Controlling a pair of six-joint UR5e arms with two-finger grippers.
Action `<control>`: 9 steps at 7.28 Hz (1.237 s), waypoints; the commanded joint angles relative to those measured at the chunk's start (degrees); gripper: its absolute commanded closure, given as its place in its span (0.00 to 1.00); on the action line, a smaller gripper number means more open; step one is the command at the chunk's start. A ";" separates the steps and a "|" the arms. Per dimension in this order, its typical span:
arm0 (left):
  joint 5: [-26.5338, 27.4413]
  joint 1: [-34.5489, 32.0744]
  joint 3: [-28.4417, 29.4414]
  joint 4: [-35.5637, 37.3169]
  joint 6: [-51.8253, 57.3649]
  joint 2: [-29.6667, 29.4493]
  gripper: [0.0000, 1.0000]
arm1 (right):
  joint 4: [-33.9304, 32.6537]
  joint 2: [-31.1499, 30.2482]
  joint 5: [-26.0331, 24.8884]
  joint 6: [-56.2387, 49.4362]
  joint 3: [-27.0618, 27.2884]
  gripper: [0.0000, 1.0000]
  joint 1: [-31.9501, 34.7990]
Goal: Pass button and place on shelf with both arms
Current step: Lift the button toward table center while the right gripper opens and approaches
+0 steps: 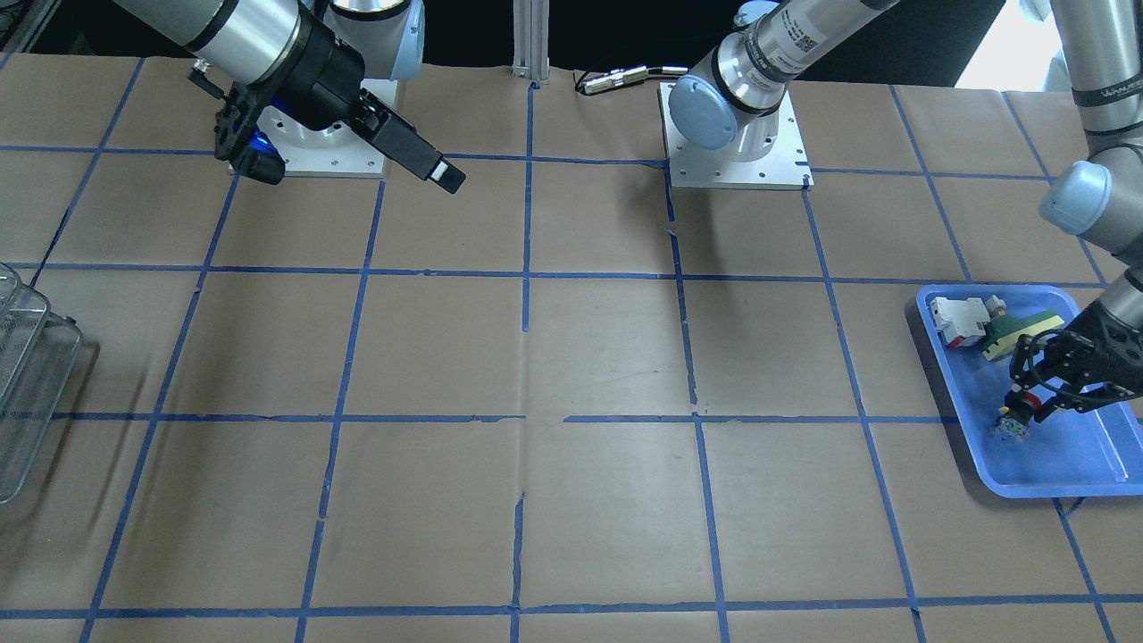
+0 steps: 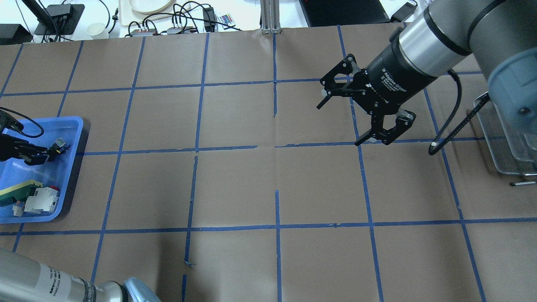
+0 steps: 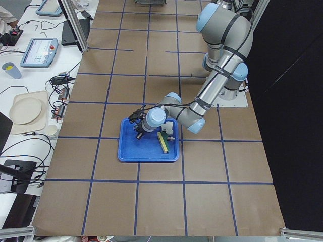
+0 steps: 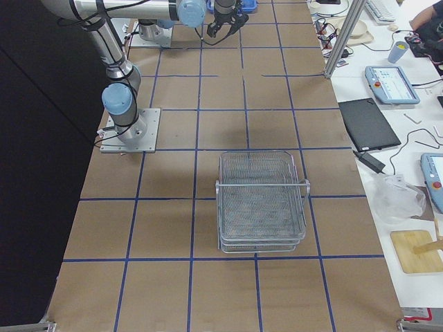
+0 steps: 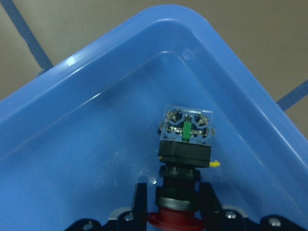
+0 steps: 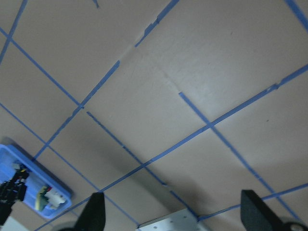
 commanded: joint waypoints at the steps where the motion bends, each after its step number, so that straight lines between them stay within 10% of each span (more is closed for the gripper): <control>1: -0.95 -0.98 -0.03 -5.28 -0.67 4.84 0.79 | 0.29 0.52 10.54 3.52 1.17 0.00 -1.42; 4: -3.05 -12.28 -0.99 -19.16 -0.67 17.75 0.79 | -0.06 0.08 21.84 3.52 6.37 0.00 -5.29; 9: -9.46 -36.10 -6.18 -23.95 -3.21 32.01 0.80 | 0.38 0.17 21.59 6.57 6.98 0.00 -5.12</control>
